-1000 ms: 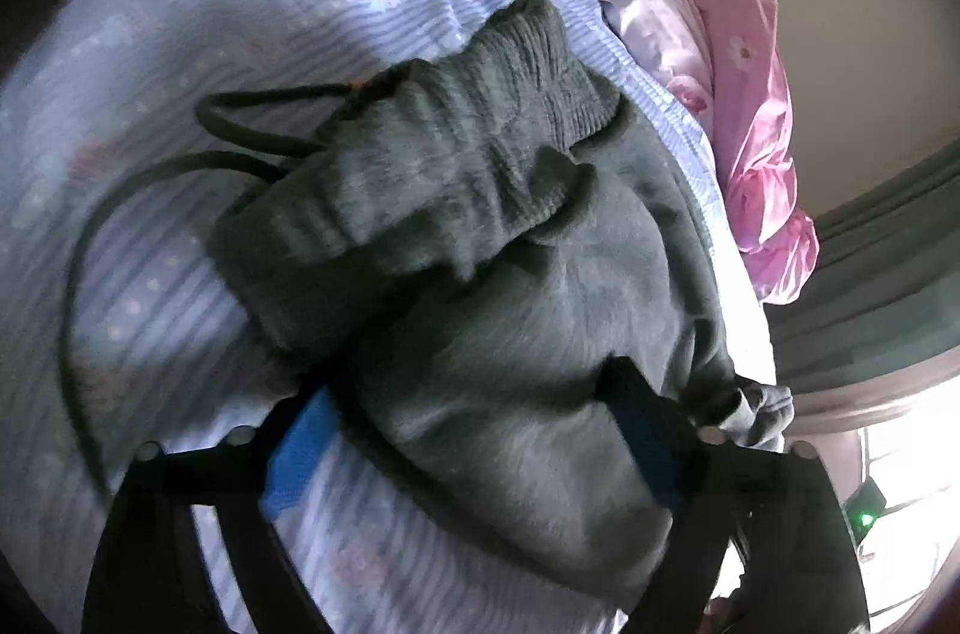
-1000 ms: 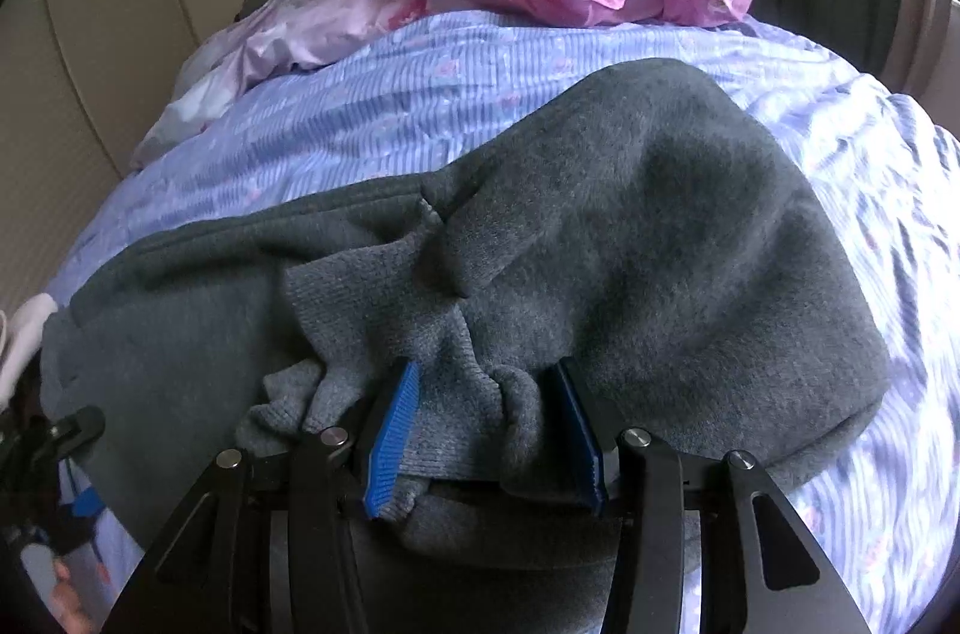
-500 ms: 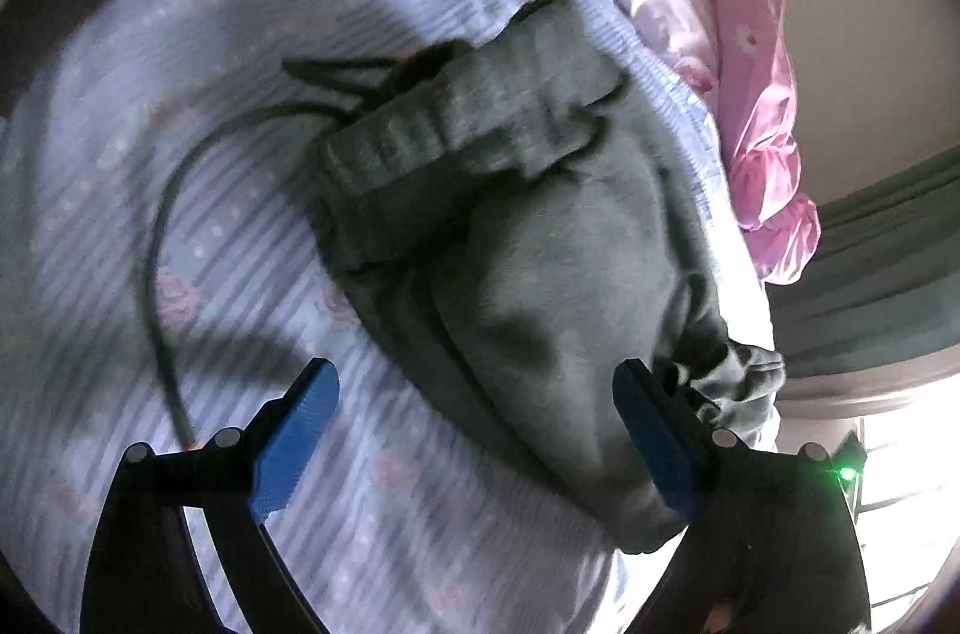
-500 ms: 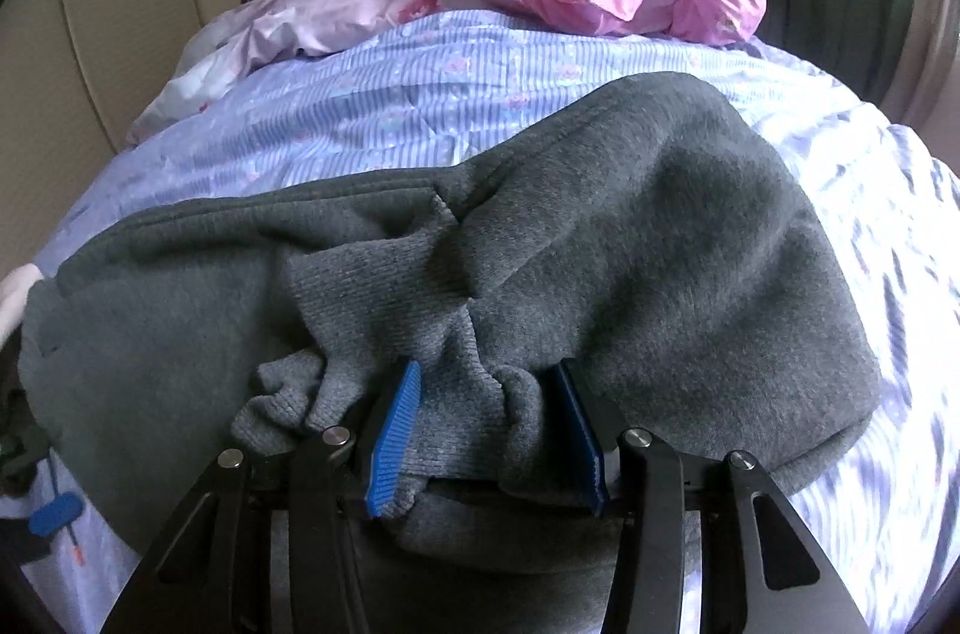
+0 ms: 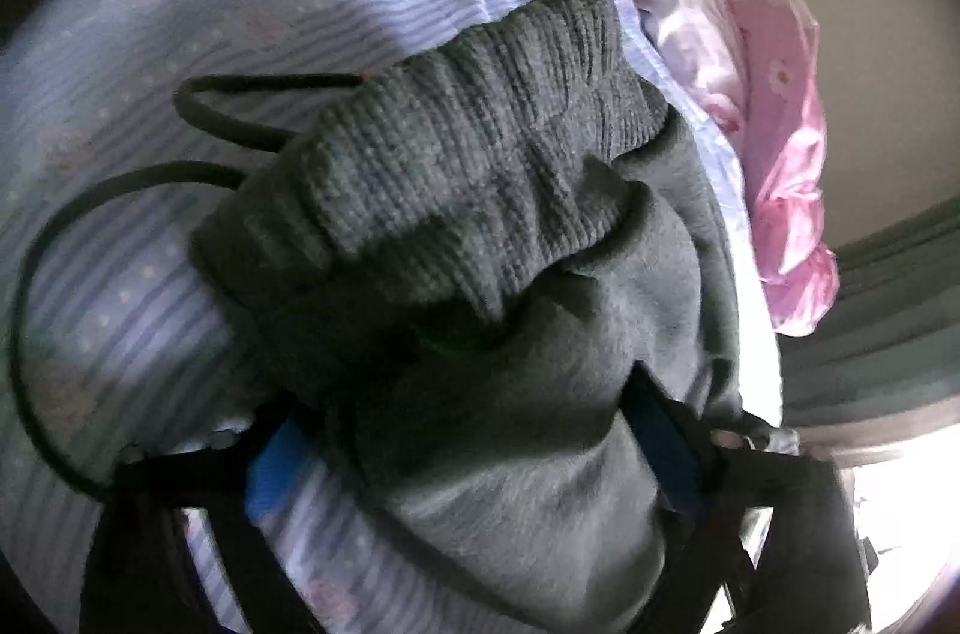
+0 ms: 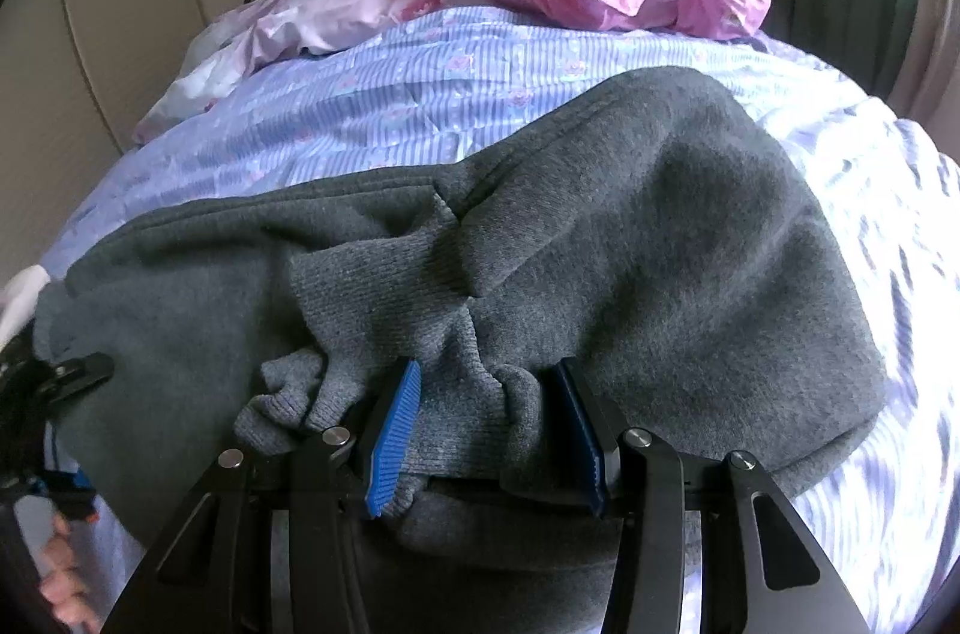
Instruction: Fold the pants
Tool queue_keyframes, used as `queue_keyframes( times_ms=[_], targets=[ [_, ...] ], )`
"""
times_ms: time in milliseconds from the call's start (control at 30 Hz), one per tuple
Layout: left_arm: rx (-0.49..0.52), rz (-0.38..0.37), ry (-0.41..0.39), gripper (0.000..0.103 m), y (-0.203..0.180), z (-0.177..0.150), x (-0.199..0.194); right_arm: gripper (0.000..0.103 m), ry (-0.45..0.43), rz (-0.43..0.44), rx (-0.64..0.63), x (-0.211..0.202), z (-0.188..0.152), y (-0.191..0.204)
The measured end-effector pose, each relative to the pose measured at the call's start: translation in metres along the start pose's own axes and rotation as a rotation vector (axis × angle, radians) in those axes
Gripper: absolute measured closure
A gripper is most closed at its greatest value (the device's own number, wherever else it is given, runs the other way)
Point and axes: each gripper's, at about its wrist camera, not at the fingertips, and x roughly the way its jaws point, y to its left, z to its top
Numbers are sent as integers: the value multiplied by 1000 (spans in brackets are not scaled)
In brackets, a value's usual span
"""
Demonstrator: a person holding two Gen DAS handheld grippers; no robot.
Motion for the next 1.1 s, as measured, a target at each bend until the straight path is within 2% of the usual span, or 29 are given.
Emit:
queue_keyframes(
  times_ms=[33, 133, 233, 433, 533, 600, 700, 833, 933, 1000, 1100],
  targets=[
    [20, 13, 1, 38, -3, -1, -2, 55, 3, 8, 2, 1, 1, -2],
    [97, 41, -28, 56, -16, -5, -15, 55, 16, 23, -1, 3, 2, -5],
    [182, 49, -89, 68, -43, -14, -41, 55, 20, 30, -23, 1, 3, -3],
    [571, 129, -282, 70, -154, -59, -95, 55, 38, 126, -41, -18, 8, -15],
    [679, 150, -331, 71, -203, -77, -101, 55, 61, 166, -15, -32, 23, -35],
    [723, 157, -340, 71, -232, -88, -100, 55, 56, 182, 23, -45, 38, -58],
    [803, 191, -343, 71, -267, -111, -90, 55, 103, 207, 39, -56, 54, -92],
    [989, 262, -358, 71, -308, -157, -55, 55, 85, 148, 58, -64, 52, -146],
    [1169, 307, -392, 71, -330, -208, -23, 55, 124, 123, 138, -53, 42, -187],
    [1246, 301, -402, 72, -338, -235, -7, 55, 152, 90, 163, -43, 41, -209],
    [1330, 258, -376, 72, -344, -268, 16, 55, 136, 0, 173, -39, 43, -234]
  ],
)
